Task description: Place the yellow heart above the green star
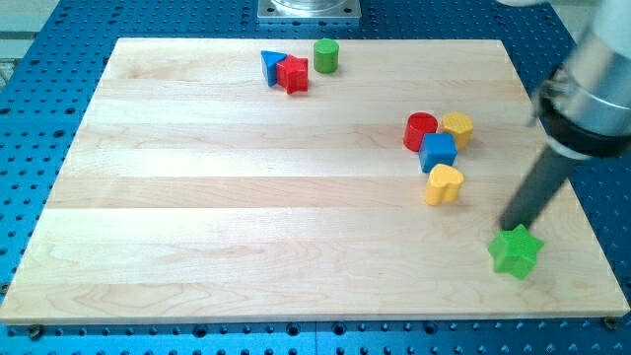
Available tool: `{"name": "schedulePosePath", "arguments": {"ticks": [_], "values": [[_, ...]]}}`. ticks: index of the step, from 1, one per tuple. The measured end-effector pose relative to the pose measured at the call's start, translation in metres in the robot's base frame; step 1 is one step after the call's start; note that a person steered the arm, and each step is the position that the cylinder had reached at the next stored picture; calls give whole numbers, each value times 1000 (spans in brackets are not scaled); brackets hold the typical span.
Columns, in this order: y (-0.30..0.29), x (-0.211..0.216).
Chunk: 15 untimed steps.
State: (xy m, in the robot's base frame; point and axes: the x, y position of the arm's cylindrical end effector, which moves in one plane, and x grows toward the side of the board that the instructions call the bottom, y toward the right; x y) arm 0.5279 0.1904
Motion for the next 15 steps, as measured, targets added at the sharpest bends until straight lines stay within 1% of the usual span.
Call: {"name": "schedulePosePath", "arguments": {"ticks": [1, 2, 4, 5, 7, 8, 9, 10, 11, 12, 13, 14, 15], "values": [[-74, 0], [-98, -28], [-46, -46], [-44, -75], [-5, -33], [-5, -71], [37, -70], [35, -42], [26, -36], [-64, -53], [-116, -90], [-71, -132], [-47, -121]]}}
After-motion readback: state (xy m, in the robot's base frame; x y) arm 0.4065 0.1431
